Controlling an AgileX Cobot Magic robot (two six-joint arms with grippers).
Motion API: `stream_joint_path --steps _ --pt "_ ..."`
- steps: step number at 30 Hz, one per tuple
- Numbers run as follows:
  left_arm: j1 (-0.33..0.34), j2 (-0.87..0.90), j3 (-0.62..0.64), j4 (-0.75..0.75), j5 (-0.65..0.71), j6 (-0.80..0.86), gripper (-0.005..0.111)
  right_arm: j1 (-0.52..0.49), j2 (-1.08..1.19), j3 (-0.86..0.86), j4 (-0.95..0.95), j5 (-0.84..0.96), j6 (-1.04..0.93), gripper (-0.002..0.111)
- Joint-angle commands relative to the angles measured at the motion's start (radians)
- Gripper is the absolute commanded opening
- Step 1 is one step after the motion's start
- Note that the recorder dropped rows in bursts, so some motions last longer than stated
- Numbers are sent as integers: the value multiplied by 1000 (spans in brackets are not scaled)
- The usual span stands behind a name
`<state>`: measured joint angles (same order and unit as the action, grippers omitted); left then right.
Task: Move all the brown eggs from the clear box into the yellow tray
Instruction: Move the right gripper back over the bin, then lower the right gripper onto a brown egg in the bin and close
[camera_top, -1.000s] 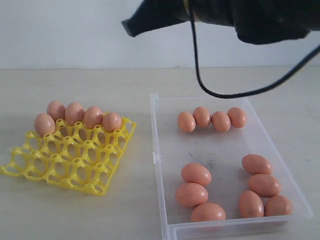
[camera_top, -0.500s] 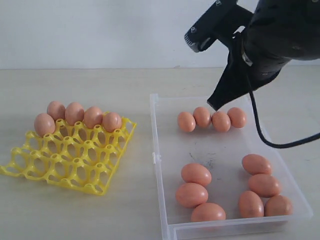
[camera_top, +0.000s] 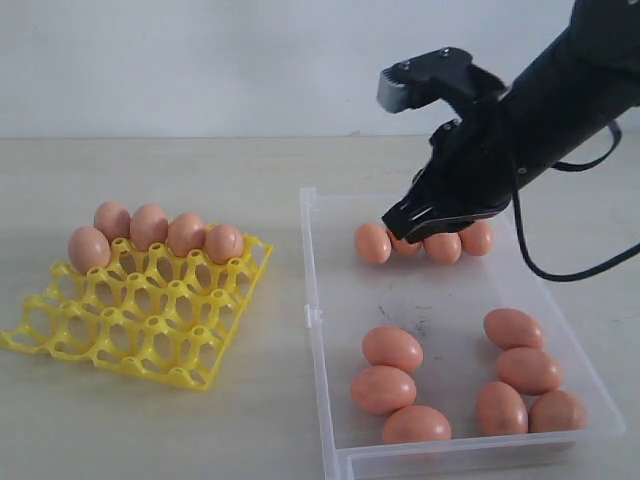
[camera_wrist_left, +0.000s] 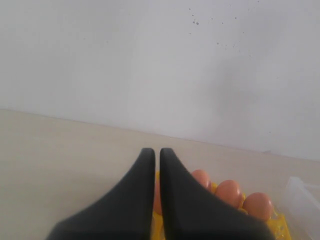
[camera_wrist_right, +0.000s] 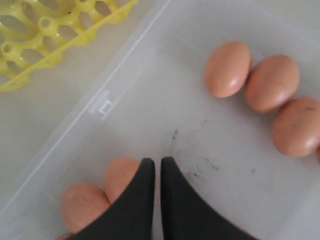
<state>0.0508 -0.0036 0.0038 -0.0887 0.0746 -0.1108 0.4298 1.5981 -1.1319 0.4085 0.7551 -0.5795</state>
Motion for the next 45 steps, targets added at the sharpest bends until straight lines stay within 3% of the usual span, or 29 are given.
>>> stream_joint_path --steps 1,2,7,8,27,32,37,45 --pt "-6 4 -4 -1 -6 -1 4 43 74 2 27 -33 -100 4" --pt "-6 4 -4 -1 -6 -1 4 53 95 2 27 -27 -113 7" --pt "-6 4 -4 -1 -3 -1 4 88 193 2 -80 -28 -128 45" --pt "-6 4 -4 -1 -3 -1 4 88 199 2 -93 -31 -128 48" --pt "-6 4 -4 -1 -3 -1 4 90 288 2 -93 10 -240 48" --pt "-6 4 -4 -1 -3 -1 4 90 288 2 -206 -6 -245 48" --pt "-6 4 -4 -1 -3 -1 4 90 288 2 -295 -76 -245 48" --pt "-6 4 -4 -1 -3 -1 4 90 288 2 -288 -182 -230 48"
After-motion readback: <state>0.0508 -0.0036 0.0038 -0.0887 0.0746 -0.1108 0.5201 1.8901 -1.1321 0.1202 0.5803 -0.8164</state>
